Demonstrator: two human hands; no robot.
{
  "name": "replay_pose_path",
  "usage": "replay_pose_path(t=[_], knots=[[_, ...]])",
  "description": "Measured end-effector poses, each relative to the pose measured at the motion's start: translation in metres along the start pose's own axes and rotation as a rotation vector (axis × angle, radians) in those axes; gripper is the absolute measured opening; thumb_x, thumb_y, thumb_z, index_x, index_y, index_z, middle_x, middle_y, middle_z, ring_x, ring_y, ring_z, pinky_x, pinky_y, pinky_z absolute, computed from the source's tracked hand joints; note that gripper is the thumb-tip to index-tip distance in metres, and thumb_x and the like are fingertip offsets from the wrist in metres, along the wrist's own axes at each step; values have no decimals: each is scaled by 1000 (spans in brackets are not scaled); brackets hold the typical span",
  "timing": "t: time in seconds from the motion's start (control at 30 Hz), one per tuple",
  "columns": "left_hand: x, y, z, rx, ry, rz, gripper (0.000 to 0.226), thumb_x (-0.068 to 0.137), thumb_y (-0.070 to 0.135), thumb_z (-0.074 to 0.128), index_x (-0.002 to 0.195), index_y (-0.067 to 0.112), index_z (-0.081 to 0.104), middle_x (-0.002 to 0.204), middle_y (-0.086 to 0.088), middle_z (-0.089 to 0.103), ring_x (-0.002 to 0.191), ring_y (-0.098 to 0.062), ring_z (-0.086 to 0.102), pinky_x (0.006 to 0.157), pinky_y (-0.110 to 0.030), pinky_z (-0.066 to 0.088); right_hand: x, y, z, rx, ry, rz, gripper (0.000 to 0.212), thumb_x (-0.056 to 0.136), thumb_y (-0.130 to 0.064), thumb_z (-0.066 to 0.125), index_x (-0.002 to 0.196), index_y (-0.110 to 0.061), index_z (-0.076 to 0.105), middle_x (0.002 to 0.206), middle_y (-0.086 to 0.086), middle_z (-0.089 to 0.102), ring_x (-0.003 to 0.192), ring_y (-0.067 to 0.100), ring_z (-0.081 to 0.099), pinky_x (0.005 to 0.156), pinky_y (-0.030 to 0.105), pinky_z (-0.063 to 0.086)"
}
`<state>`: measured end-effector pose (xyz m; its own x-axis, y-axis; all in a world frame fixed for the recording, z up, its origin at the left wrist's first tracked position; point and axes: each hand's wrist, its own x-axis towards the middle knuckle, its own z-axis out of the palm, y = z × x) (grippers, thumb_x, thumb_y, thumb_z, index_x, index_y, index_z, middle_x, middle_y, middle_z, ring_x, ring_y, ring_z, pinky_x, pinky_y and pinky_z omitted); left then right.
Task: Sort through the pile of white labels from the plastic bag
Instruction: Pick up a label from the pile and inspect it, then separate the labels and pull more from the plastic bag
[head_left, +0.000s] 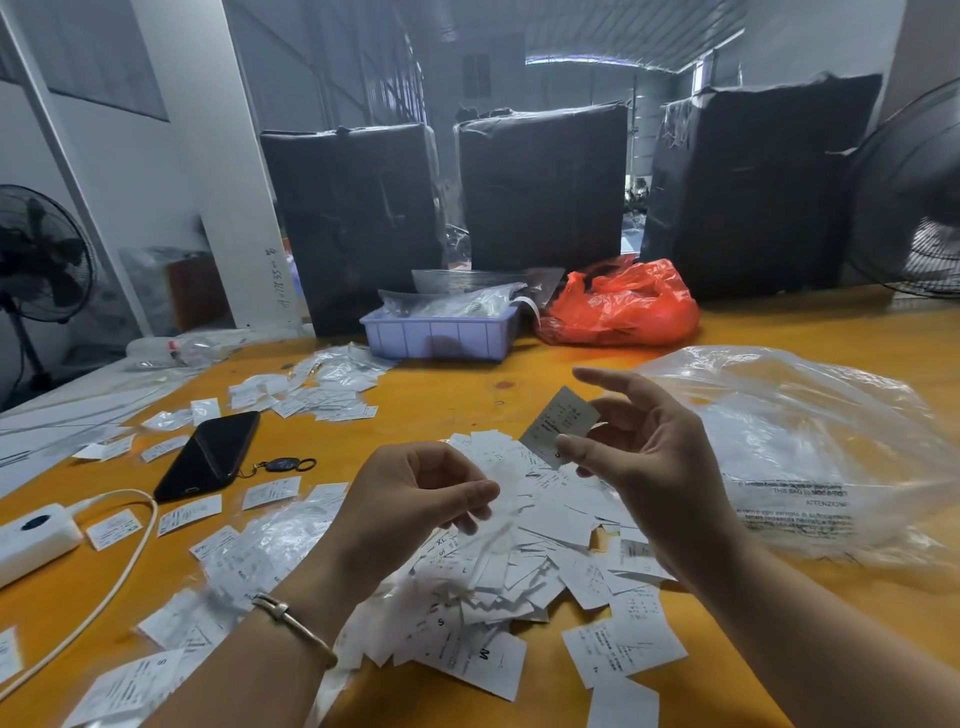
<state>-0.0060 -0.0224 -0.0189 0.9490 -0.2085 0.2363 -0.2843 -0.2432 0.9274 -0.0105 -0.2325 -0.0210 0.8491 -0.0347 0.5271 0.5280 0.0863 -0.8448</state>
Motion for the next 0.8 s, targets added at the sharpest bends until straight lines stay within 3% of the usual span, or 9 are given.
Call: replay_pose_path(t=[0.27, 0.5, 0.8], knots=[[-1, 2, 1, -33, -9, 39, 20, 72, 12, 80, 78, -4, 70, 67, -15, 72, 54, -16, 64, 53, -18, 49, -2, -3, 4, -25, -7, 8, 45, 81, 9, 67, 117, -15, 59, 87, 6, 75, 74, 21, 72, 57, 23, 53], [-3, 4, 1, 2, -67, 53, 26, 73, 26, 75, 84, 2, 74, 76, -11, 76, 59, -21, 69, 55, -22, 51, -1, -5, 5, -80, 50, -51, 28, 83, 4, 66, 89, -23, 69, 85, -2, 75, 75, 9, 69, 58, 13, 47], [-4, 4, 1, 9, -97, 62, 26, 71, 25, 77, 86, 4, 75, 78, -10, 77, 63, -24, 72, 57, -24, 53, -2, -11, 5, -38, 36, -79, 27, 81, 6, 68, 90, -19, 68, 83, -1, 76, 73, 11, 72, 59, 13, 50]])
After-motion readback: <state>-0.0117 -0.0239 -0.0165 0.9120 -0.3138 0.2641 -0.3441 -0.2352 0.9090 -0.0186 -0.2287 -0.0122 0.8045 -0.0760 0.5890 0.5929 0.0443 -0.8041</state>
